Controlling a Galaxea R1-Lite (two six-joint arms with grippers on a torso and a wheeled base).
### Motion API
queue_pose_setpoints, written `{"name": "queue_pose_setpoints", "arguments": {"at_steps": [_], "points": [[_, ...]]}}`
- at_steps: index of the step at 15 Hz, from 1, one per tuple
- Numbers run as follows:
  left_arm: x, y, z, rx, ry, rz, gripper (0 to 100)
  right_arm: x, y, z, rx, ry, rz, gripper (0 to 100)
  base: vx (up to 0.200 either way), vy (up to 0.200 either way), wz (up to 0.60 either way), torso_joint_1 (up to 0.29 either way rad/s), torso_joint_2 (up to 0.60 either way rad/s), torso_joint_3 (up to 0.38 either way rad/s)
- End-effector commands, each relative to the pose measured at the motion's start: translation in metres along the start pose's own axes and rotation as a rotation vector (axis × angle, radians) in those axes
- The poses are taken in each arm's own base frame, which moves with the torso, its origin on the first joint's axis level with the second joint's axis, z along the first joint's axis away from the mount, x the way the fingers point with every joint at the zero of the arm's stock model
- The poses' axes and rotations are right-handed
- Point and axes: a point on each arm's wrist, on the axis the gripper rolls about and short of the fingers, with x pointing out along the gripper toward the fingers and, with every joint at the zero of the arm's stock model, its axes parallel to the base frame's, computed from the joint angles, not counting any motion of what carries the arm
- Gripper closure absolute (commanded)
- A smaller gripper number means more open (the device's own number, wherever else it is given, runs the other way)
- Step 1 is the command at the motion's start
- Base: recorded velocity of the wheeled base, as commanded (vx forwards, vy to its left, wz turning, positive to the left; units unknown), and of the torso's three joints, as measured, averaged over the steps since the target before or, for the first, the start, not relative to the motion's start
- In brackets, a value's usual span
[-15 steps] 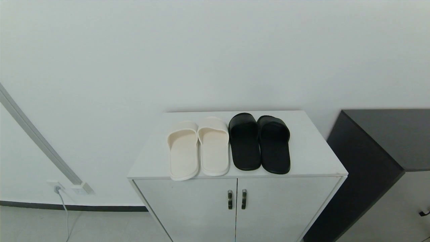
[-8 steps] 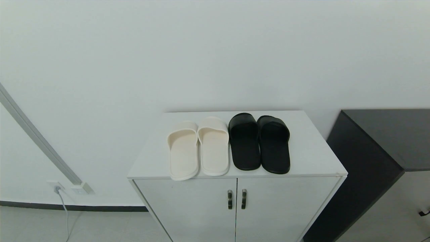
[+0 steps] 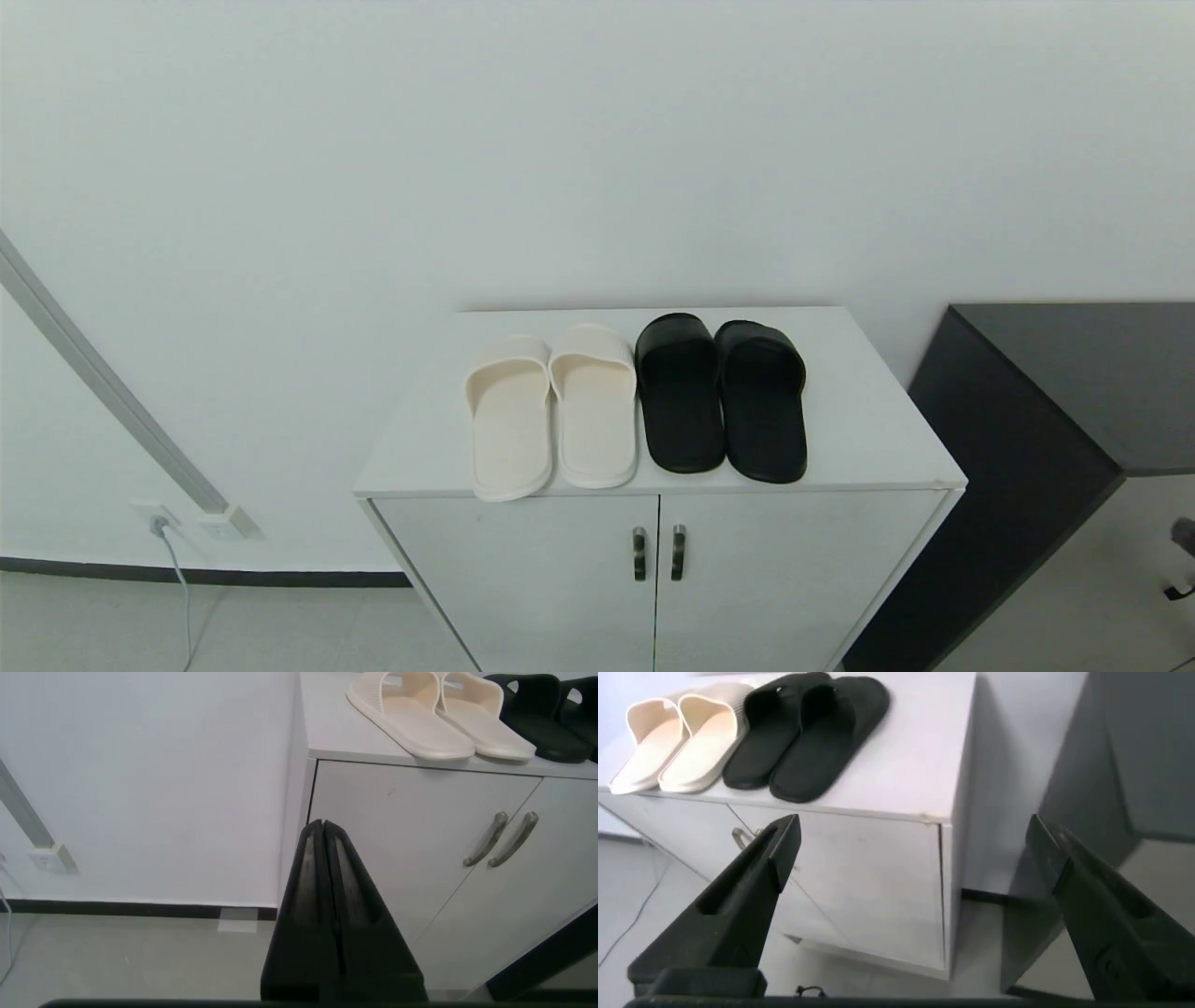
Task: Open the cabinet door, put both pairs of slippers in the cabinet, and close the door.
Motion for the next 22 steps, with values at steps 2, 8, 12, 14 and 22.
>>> {"name": "queue_pose_setpoints", "arguments": {"at_steps": [2,8,12,14,22], "points": [[0.0,0.0,0.0,0.0,0.0,0.001,100,0.045,0.009,0.011,-0.022,0.121,0.042,0,0.0,0.0,0.0,0.0,0.0,0.0],[0.0,0.0,0.0,0.001,0.001,0.001,100,0.109,0.069,0.022,0.019,0.143,0.103,0,0.0,0.0,0.0,0.0,0.0,0.0],[0.0,0.0,0.0,0.001,0.0,0.002,100,0.142,0.098,0.023,0.016,0.147,0.056,0,0.0,0.0,0.0,0.0,0.0,0.0],[0.0,0.0,0.0,0.0,0.0,0.002,100,0.165,0.118,0.028,0.018,0.106,0.016,0,0.0,0.0,0.0,0.0,0.0,0.0],[0.0,0.0,0.0,-0.002,0.0,0.002,100,0.237,0.179,0.012,0.018,0.048,-0.087,0,0.0,0.0,0.0,0.0,0.0,0.0]]}}
